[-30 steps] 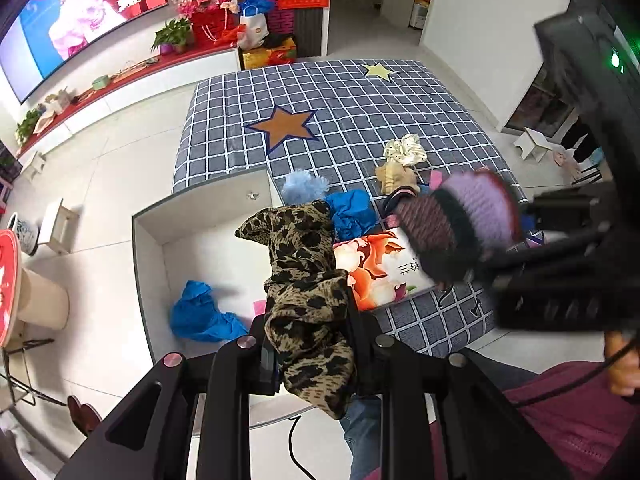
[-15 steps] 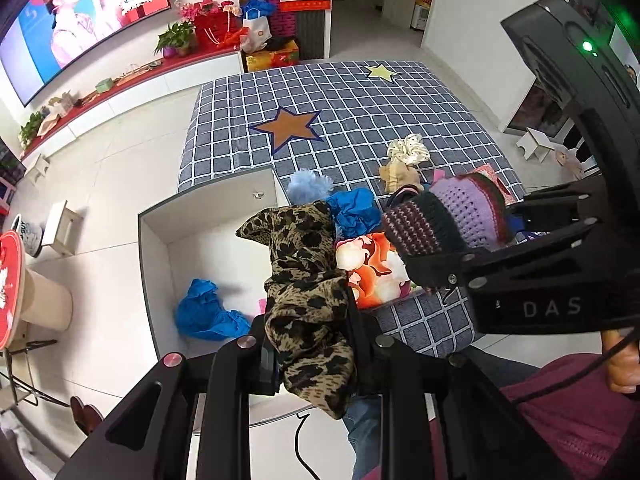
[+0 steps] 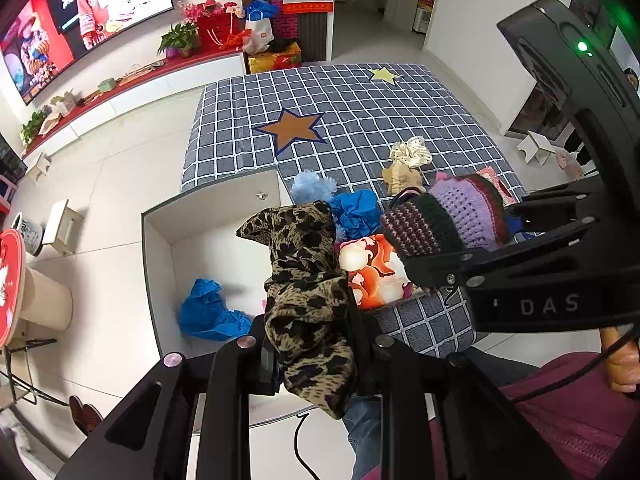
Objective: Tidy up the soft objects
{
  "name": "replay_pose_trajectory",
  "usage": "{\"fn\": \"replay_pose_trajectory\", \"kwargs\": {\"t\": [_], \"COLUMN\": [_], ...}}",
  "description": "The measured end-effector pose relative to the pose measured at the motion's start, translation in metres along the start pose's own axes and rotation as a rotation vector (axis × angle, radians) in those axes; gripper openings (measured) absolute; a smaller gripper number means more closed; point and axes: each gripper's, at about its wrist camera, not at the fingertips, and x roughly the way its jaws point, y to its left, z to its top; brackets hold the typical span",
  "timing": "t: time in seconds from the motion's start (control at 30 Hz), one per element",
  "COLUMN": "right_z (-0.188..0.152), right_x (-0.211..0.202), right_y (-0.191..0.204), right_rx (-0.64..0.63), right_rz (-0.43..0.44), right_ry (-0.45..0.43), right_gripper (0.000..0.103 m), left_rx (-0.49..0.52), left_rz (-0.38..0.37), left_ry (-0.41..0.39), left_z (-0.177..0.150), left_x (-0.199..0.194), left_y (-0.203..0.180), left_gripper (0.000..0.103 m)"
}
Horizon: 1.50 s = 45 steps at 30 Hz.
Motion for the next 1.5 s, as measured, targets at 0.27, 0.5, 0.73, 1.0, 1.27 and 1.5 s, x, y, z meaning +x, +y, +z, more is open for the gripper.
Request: {"fn": "replay_pose_trajectory", "kwargs": {"t": [0.27,0.5,0.73,1.0,1.27,1.5], "right_z": [0.001,0.002,0.005,0.007,0.009,0.013], "right_x": [0.004,0.005,0.006,0.008,0.009,0.014], "right_y": [0.002,0.003,0.006,0.01,0.011,0.017], "right_rx": [-0.006,-0.011,-0.024,-0.03,-0.032,-0.044], "right_rz": [-0.002,-0.002,-0.004,-0.004,-0.004,-0.006], "right_ry": [0.008,0.011,0.013,0.016,0.018,0.029], "right_gripper": [0.051,0.051,0.051,0.051,0.051,0.051], "left_rx": [-0.015,-0.027,-0.043,-0.053,-0.06,-0.079], "left_rz": [0.002,0.005,0.009,0.012,0.013,0.013], "left_ry": [-0.002,-0.003,0.001,0.0,0.001,0.005], "left_z": [-0.001,-0.002,-0.004,-0.004,-0.005,-0.006], "left_x": [-0.002,-0.001,0.001,0.003,0.004,0.006], "left_y": [0.005,0.008,0.013,0.017,0.022,0.029], "left_gripper": [0.025,0.025,0.025,0.025,0.025,0.025]}}
